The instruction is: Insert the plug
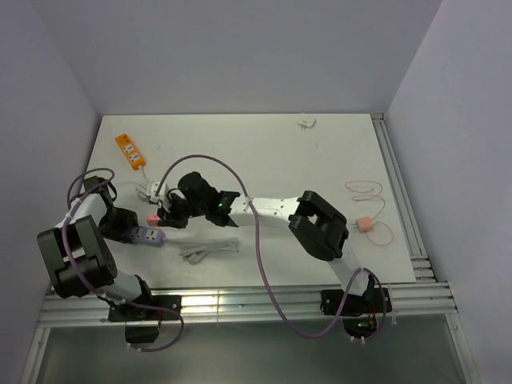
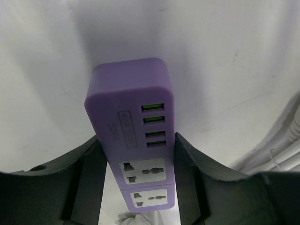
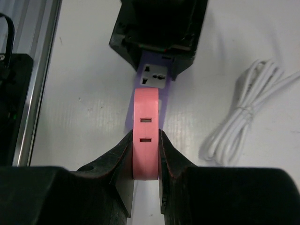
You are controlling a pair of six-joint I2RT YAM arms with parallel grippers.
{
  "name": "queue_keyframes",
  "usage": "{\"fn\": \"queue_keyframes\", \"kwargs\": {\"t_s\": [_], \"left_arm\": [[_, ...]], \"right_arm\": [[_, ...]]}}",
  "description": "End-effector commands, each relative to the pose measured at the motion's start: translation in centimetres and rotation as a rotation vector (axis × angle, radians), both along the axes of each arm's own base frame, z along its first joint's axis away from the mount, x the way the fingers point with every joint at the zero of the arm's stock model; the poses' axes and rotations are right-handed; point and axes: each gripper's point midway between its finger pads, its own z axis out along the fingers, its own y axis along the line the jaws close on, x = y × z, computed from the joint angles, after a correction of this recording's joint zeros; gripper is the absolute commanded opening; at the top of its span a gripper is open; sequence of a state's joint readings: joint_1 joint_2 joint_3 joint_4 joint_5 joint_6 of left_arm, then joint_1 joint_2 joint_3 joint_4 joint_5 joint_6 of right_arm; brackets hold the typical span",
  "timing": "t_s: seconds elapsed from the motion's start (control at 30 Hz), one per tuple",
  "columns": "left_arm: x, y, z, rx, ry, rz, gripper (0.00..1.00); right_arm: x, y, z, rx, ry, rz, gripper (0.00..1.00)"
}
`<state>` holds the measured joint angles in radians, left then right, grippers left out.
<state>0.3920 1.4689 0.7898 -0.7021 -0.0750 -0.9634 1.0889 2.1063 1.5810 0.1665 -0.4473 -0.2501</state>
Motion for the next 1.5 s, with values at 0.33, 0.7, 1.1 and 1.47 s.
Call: {"fn": "queue_keyframes", "kwargs": {"t_s": [0.33,0.7,1.1,1.47], "left_arm": [[-2.4,-3.3,-2.9,-0.118,0.044,-0.084,0.00],[-3.1,-3.9,-3.3,-0.129,0.065,-0.093,0.00],[-3.5,-4.1,-3.4,-0.134,0.080,-0.078,0.00],[-3.5,-4.2,-3.5,-0.140,0.077,-0.080,0.00]], "right_arm": [[-1.8,3.3,-0.8,0.055,-0.048,-0.039,0.00],[-1.6,4.7,-1.6,0.077,-0.053,-0.031,0.00],[-1.5,5.6,-1.5,0.091,-0.044,-0.021,0.00],[-1.4,6.0,-3.0,0.055,-0.037,-0.015,0.00]]}}
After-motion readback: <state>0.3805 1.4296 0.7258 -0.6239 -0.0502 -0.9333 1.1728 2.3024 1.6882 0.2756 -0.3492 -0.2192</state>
